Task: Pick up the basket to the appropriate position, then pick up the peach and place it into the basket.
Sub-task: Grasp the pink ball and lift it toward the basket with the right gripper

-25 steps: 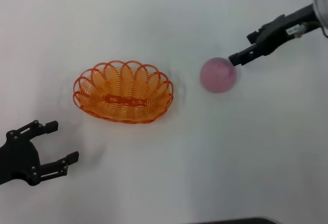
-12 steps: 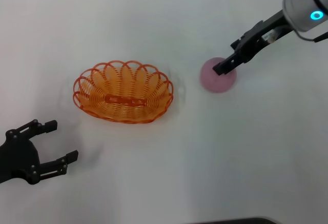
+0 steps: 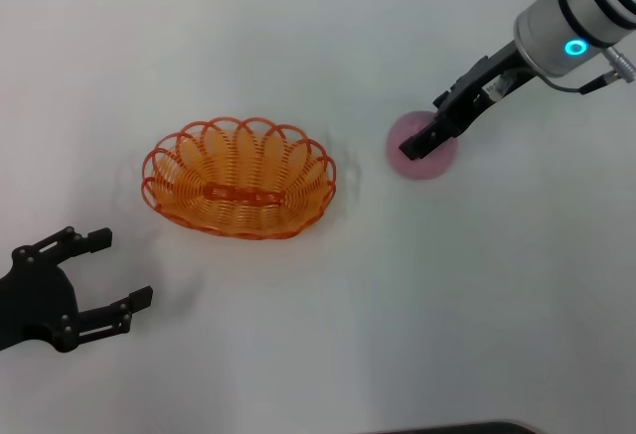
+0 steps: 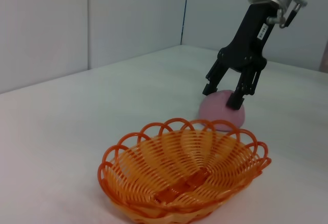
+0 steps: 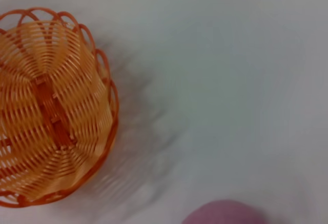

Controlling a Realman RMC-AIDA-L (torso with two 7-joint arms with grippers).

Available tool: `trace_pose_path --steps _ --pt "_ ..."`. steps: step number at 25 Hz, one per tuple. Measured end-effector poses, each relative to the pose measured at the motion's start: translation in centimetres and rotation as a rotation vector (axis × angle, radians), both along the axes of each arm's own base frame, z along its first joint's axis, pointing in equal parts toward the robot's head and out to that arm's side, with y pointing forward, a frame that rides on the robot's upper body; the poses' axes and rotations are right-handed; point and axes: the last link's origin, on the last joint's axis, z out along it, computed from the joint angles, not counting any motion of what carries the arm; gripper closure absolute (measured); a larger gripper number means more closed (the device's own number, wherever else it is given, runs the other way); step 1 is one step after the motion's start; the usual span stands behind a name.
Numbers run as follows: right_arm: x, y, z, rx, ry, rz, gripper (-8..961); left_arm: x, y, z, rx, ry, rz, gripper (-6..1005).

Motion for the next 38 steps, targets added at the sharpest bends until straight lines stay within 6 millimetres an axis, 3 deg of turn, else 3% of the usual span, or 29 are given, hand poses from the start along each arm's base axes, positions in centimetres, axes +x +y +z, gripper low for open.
trace_pose_path --steps 11,19,30,36,38 --pt "0.0 0.1 -0.9 -0.014 -0.004 0.000 -4 0.0 0.0 0.0 -0.006 -0.007 0.013 122" --pt "0.0 -0.2 -1.1 -0.026 0.019 -0.001 59 0.0 0.1 0.0 -0.003 -0.006 0.014 122" --pt "0.1 -0.5 -1.4 -0.042 0.005 0.008 270 0.0 0.1 0.0 -0.004 -0.007 0.014 121" --pt "0.2 -0.6 -1.4 -0.045 0.005 0.004 508 0.0 0.2 -0.1 -0.003 -0.004 0.014 121" --pt "0.2 -0.6 -1.3 -0.046 0.007 0.004 516 0.0 0.2 -0.1 -0.003 -0.002 0.016 121"
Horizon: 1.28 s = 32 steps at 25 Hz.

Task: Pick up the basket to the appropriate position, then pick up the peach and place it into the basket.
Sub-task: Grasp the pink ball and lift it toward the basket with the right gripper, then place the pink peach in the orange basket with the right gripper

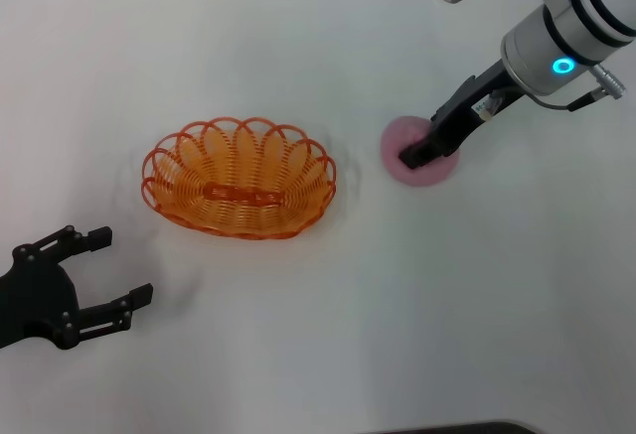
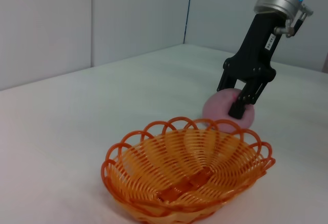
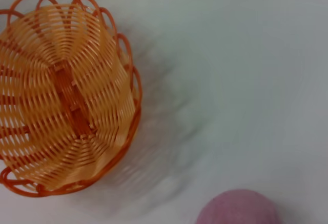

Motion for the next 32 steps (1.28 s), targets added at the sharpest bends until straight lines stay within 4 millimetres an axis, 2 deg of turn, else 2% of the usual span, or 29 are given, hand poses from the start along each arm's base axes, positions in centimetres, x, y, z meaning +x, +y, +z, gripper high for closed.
trace_pose_path --steps 8,18,25,32 --pt "-0.4 -0.2 0.4 -0.014 0.035 0.009 516 0.0 0.1 0.0 0.001 0.002 -0.002 122" --pt "-2.9 -0.4 2.9 0.032 0.170 0.074 491 0.1 0.4 -0.2 0.004 0.003 0.002 121" --pt "-3.2 -0.5 2.8 0.028 0.186 0.089 473 0.1 0.6 -0.2 0.004 0.004 0.000 121" --pt "-4.7 -0.5 2.5 0.016 0.272 0.129 456 0.0 0.7 -0.2 0.009 0.008 0.005 122"
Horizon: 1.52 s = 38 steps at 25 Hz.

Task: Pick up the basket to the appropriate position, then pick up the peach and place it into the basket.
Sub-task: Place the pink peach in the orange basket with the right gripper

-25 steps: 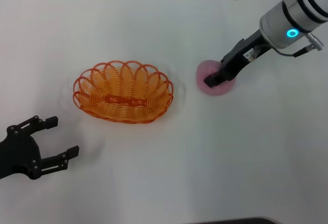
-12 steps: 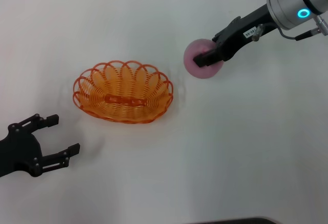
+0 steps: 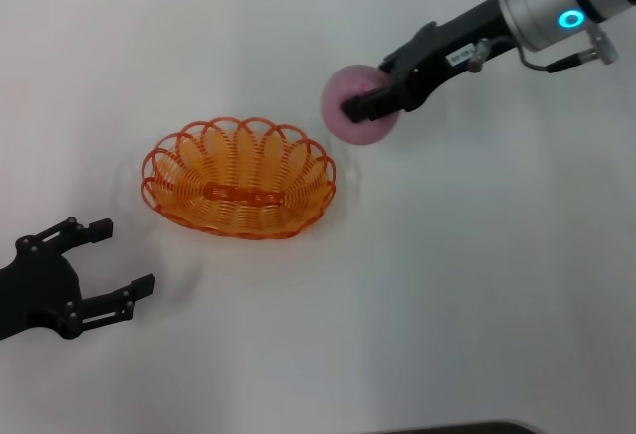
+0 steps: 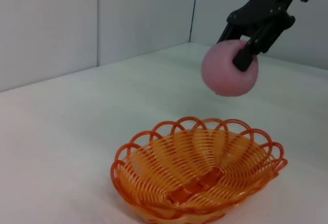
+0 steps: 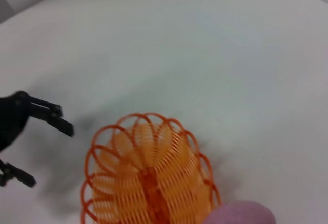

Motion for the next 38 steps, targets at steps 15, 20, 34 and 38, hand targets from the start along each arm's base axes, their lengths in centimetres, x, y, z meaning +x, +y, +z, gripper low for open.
trace_pose_path --steps 15,20,34,38 --pt "-2.9 -0.9 -5.6 -0.113 -0.004 0.102 418 0.3 0.3 -0.2 -0.002 -0.011 -0.005 121" --pt "-2.7 -0.7 -6.5 -0.104 -0.026 0.104 406 0.3 0.3 -0.2 -0.001 -0.012 -0.005 121" --pt "-2.8 -0.4 -7.1 -0.069 -0.008 0.100 371 0.4 0.4 -0.2 -0.005 -0.025 0.010 122" --pt "-2.8 -0.5 -7.2 -0.071 0.010 0.106 143 0.4 0.4 -0.1 -0.004 -0.025 0.012 122"
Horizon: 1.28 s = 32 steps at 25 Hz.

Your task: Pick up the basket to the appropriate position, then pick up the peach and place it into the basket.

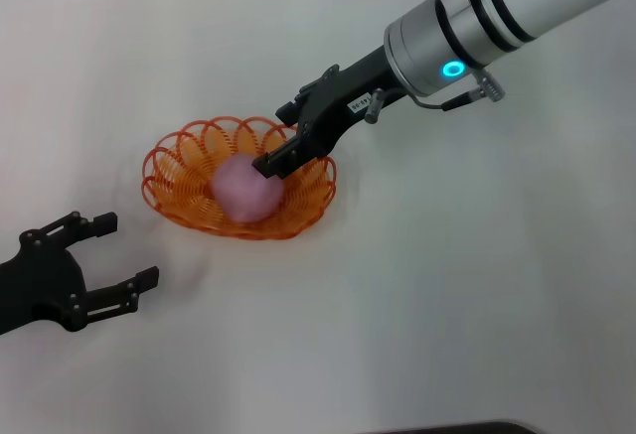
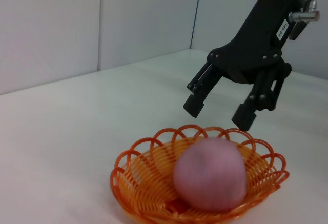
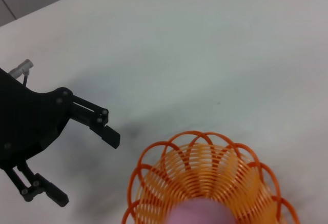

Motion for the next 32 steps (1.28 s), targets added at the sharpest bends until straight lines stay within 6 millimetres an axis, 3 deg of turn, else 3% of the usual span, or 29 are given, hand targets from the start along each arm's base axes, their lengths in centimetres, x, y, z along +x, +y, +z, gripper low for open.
trace_pose_path --steps 6,10,22,32 --pt "0.1 -0.1 0.0 0.003 0.027 0.004 39 0.1 0.1 0.0 0.001 -0.001 -0.001 122" --pt "1.1 -0.7 0.6 0.011 0.108 0.024 42 0.0 0.1 0.1 0.006 -0.006 0.002 122" --pt "8.3 -5.9 4.8 0.068 0.366 0.062 51 0.2 0.2 0.0 0.024 -0.035 0.007 121" --pt "13.6 -10.0 6.1 0.218 0.425 0.143 51 0.6 0.1 0.1 0.026 -0.066 -0.003 121"
